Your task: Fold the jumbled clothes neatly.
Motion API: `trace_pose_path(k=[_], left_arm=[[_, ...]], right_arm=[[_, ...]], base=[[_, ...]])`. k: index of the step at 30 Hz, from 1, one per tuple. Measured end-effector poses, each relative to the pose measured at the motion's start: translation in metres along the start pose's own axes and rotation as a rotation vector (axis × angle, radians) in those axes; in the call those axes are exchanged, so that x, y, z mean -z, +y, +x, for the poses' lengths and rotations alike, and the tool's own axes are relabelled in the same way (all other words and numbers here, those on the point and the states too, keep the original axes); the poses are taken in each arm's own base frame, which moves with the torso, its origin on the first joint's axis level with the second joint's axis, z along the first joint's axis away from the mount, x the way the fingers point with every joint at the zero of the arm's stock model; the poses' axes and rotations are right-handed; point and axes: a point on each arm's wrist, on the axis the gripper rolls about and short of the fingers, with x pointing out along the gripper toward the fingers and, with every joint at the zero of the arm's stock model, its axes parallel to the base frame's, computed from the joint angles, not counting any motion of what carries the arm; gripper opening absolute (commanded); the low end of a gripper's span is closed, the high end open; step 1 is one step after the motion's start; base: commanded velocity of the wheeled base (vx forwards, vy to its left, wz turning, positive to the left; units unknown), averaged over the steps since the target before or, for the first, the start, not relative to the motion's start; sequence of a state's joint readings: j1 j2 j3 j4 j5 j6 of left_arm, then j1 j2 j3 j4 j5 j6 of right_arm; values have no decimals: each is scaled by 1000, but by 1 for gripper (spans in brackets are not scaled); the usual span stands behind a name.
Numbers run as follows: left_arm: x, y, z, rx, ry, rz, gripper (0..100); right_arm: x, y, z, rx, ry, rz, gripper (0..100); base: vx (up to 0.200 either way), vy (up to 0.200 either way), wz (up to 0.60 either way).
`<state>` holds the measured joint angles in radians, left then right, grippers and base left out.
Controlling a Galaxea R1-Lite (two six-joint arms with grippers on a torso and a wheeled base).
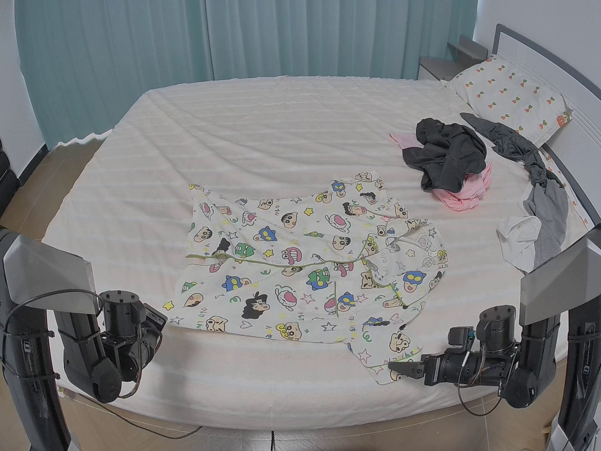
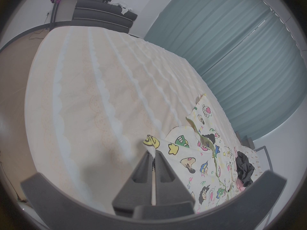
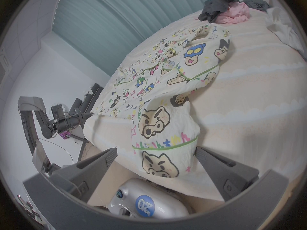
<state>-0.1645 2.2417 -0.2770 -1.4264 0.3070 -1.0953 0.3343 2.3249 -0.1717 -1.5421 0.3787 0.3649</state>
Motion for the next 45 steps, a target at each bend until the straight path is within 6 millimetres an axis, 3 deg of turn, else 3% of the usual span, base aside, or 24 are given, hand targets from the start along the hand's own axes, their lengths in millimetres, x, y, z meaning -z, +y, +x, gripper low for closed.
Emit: trace_pose_path(k=[7, 15, 23, 24, 35, 45], left_arm=[[1, 0, 0, 6, 13, -1, 0], [1, 0, -4, 46, 28, -6, 0], [2, -1, -7, 69, 29, -8, 0], [2, -1, -8, 72, 30, -8, 0], [5, 1, -9, 65, 42, 0, 0], [15, 2, -19, 66, 65, 104, 0]], right_arm=[[-2, -11, 12, 16, 55, -56, 100], [-20, -23, 18, -84, 34, -127, 100], [-24, -26, 27, -129, 70, -143, 100], [-24, -26, 28, -130, 80, -144, 0], [-23, -24, 36, -160, 131, -151, 0], [-14, -17, 2, -232, 156, -110, 0]], base=[[0, 0, 0], [0, 0, 0], [0, 0, 0], [0, 0, 0], [0, 0, 0], [0, 0, 0]])
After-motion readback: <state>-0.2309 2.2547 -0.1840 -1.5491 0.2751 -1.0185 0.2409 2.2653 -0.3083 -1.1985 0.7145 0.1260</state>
